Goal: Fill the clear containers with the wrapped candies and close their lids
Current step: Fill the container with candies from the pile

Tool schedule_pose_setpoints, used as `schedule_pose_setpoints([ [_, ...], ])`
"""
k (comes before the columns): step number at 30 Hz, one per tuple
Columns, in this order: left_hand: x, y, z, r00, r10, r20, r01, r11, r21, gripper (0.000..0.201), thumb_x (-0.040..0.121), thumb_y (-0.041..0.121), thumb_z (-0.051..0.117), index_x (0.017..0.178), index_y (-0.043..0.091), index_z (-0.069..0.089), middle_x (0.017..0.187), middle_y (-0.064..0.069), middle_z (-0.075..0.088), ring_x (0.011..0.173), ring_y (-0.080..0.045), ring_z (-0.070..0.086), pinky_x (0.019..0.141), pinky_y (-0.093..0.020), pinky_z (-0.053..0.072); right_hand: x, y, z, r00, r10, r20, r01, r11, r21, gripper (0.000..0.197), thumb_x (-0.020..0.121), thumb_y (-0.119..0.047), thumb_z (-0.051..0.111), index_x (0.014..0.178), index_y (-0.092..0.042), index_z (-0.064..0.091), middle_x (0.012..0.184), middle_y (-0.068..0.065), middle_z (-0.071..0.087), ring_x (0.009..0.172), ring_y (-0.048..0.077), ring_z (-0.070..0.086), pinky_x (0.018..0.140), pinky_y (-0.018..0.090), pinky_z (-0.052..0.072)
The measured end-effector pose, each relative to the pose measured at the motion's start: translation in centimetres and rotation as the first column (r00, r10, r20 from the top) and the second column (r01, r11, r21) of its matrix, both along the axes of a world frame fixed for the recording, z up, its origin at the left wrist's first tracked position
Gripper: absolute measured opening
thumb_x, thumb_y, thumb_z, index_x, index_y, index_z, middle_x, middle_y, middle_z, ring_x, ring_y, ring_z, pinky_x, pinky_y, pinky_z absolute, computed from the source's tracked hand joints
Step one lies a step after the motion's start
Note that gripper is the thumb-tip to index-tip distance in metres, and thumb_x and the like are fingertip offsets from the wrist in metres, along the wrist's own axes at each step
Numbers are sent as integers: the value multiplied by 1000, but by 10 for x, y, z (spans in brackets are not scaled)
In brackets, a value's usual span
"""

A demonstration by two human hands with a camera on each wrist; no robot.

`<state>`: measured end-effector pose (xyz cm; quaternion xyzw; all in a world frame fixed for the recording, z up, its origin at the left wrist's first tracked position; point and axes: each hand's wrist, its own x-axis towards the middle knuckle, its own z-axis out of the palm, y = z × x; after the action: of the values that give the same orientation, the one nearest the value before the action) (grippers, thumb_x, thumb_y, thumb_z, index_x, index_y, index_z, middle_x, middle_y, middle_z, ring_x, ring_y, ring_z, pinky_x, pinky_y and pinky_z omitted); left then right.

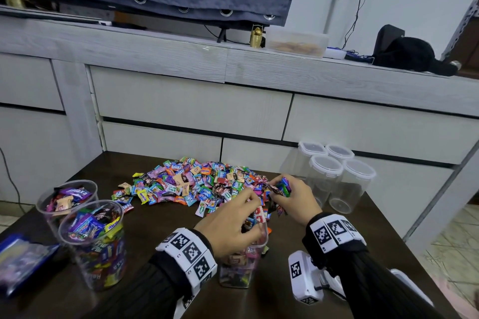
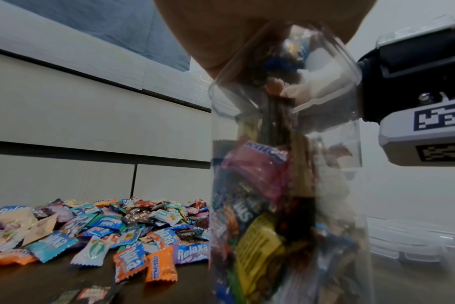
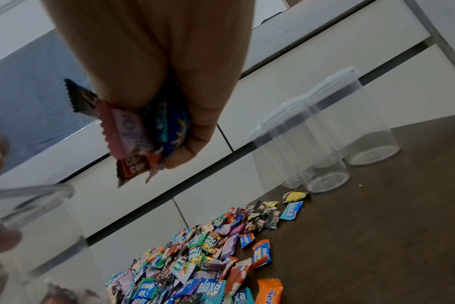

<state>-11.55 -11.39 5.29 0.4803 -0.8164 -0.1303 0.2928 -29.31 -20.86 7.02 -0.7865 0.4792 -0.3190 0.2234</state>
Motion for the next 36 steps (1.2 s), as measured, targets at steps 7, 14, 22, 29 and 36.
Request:
schedule_pose_setpoints([
  [7,-2,-1,0,1000,-2,5,2,997,-77,28,84,40,47,89,13,55,89,5,49,90,-9,41,80,-22,36,-2,-1,1,1000,-11,15,11,1000,22,17,83,-13,71,91,-24,60,95,-4,64,76,-3,57,56,0,40],
  [14,0,-5,-3,1000,7,11,-6,999,-41,33,83,46,52,99,18,61,100,12,49,100,-1,40,89,-13,31,-1,-1,-1,1000,-5,15,4,1000,27,17,83,-13,70,93,-22,60,94,-7,61,78,-6,55,58,-1,41],
  [22,0,0,0,995,70,-66,-66,996,63,41,73,57,51,110,39,49,113,23,48,111,3,46,100,-31,40,-3,0,2,1000,-16,9,15,1000,18,17,83,-13,70,92,-23,60,93,-6,62,77,-1,57,58,1,41],
  [29,21,6,-16,960,98,-261,-31,968,251,95,51,74,77,130,57,27,134,34,36,123,16,38,100,-20,40,7,12,12,987,43,153,-46,999,19,16,85,-11,68,96,-20,61,99,-2,67,83,9,65,60,12,51],
  [36,38,7,-46,923,189,-336,-46,920,390,115,43,70,86,129,71,10,125,26,52,116,14,51,101,-23,45,36,42,15,942,290,166,-287,957,-42,19,84,-8,67,94,-22,60,93,-14,63,86,-5,61,75,10,48],
])
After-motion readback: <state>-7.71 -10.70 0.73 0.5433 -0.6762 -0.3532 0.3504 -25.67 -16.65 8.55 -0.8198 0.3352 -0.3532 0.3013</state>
